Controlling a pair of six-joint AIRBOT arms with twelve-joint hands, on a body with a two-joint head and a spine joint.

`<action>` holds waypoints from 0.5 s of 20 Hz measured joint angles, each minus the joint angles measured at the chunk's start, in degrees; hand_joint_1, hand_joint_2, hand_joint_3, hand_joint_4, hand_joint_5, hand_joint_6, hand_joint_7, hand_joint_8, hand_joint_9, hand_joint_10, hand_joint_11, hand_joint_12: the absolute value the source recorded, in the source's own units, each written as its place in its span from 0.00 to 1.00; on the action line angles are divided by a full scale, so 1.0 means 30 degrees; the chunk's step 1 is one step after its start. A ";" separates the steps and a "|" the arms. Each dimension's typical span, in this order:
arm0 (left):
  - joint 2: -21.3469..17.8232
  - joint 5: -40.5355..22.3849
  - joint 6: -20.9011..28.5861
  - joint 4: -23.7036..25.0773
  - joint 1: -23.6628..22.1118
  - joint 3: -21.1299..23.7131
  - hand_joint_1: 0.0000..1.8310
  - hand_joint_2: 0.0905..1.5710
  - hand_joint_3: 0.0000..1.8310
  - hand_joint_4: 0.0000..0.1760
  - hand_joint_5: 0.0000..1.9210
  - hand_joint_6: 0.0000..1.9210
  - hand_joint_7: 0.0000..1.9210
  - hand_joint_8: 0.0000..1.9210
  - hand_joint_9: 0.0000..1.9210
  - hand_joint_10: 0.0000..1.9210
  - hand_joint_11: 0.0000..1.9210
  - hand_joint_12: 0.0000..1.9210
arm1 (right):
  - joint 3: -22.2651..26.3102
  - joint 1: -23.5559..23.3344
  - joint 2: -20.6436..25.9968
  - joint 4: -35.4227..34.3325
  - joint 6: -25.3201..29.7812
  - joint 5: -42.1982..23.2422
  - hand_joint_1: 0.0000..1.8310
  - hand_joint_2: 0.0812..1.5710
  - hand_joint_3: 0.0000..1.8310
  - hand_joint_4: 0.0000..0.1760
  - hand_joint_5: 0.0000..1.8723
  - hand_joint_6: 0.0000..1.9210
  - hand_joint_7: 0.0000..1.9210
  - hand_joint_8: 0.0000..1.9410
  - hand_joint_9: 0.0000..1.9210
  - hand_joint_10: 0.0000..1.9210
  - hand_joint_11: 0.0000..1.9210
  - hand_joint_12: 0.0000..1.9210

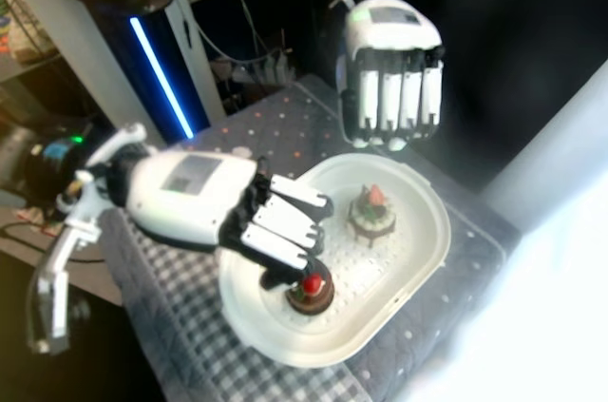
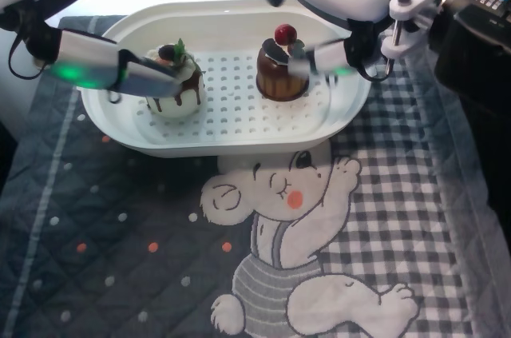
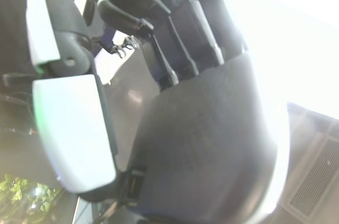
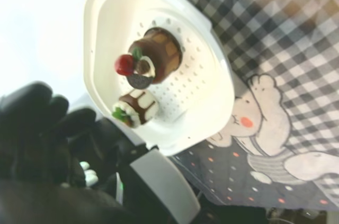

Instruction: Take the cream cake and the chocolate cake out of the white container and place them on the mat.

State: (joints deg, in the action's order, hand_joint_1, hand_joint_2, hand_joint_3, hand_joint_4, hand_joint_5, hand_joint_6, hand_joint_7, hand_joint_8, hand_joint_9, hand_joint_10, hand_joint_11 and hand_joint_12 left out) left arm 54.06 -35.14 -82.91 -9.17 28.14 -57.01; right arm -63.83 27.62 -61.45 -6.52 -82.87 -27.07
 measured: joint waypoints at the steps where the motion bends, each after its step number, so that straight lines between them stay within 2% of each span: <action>1: 0.0000 -0.0087 -0.0015 0.0168 0.0000 0.0007 0.33 0.51 0.01 0.00 0.17 0.01 0.14 0.00 0.13 0.04 0.00 0.54 | 0.0000 0.0000 -0.0044 -0.0007 0.0000 0.0066 0.46 0.48 0.01 0.00 0.26 0.00 0.27 0.00 0.26 0.04 0.03 0.65; 3: 0.0000 -0.0073 -0.0015 0.0095 0.0000 0.0000 0.33 0.52 0.01 0.00 0.17 0.01 0.14 0.00 0.14 0.03 0.00 0.58 | 0.0000 0.0000 -0.0080 0.0044 0.0000 0.0117 0.45 0.48 0.00 0.00 0.25 0.00 0.26 0.00 0.25 0.03 0.03 0.64; 5: 0.0000 -0.0051 -0.0015 -0.0015 0.0007 0.0000 0.35 0.53 0.00 0.00 0.17 0.00 0.14 0.00 0.14 0.02 0.00 0.56 | 0.0000 0.0000 -0.0124 0.0015 0.0000 0.0109 0.44 0.49 0.00 0.00 0.25 0.00 0.27 0.01 0.26 0.03 0.04 0.64; 8: 0.0022 -0.0044 -0.0015 -0.0022 0.0007 -0.0044 0.39 0.52 0.00 0.00 0.17 0.00 0.16 0.00 0.17 0.02 0.00 0.62 | 0.0000 0.0000 -0.0240 -0.0131 -0.0007 0.0095 0.44 0.48 0.00 0.00 0.25 0.00 0.27 0.00 0.27 0.02 0.01 0.65; 10: 0.0430 0.0219 -0.0007 -0.0350 -0.0036 -0.0568 0.49 0.51 0.00 0.00 0.16 0.00 0.15 0.00 0.17 0.02 0.00 0.62 | -0.0153 0.0000 -0.0350 -0.0525 -0.0007 0.0000 0.46 0.47 0.00 0.00 0.25 0.00 0.24 0.00 0.24 0.01 0.00 0.63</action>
State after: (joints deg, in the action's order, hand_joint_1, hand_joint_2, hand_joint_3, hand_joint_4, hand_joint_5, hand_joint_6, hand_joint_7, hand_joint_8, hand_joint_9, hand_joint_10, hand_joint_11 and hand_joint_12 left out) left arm 55.35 -34.48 -82.94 -10.22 28.03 -58.72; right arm -64.29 27.62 -62.50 -8.10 -82.89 -27.07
